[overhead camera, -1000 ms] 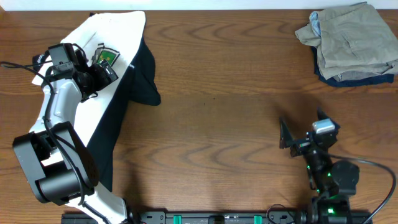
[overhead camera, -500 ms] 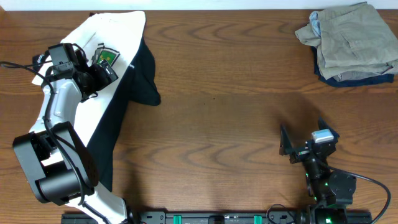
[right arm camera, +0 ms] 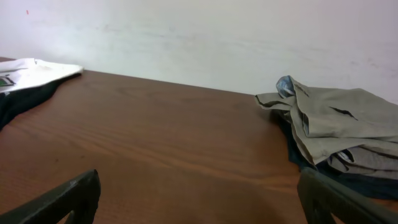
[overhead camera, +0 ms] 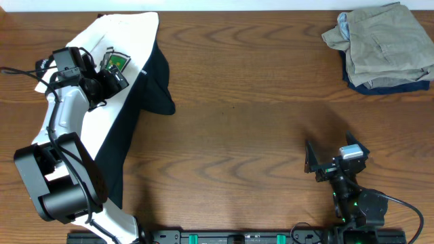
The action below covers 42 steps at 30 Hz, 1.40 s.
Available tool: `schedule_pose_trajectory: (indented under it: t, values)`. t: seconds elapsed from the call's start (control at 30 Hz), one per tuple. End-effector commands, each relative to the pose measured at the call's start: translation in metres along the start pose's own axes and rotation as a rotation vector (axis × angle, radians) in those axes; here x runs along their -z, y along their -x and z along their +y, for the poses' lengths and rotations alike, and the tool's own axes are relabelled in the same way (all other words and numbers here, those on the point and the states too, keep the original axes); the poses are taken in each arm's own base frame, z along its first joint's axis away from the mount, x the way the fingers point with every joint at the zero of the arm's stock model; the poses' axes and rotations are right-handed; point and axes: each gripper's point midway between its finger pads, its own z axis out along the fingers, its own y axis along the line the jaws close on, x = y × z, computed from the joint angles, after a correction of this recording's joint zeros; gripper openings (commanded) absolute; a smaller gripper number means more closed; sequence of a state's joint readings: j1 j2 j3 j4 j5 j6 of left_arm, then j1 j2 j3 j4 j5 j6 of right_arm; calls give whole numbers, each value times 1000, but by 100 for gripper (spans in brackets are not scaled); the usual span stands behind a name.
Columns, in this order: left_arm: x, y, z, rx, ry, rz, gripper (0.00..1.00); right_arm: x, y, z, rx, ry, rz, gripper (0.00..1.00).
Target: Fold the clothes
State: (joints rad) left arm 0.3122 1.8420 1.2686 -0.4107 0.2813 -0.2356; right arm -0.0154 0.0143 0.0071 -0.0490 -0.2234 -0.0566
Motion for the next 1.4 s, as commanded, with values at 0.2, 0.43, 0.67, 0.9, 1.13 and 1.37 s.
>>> schedule_pose_trajectory:
  t: [0.2,0.43,0.67,0.9,1.13,1.37]
  values:
    - [10,10,-5,-14,-5,-35,98,0,0,1,12,-1,0,99]
    - [10,10,-5,-14,-6,-35,98,0,0,1,12,-1,0,99]
    - [12,11,-4,-11,-3,-39,98,0,-1,1,12,-1,0,99]
    - [36,22,-11,-21,-19,-95,98,0,0,1,12,-1,0,99]
    - [105,32,-29,-48,-48,-219,98,0,0,1,12,-1,0,99]
    - [165,24,-46,-180,-71,-413,98,0,0,1,12,-1,0,99]
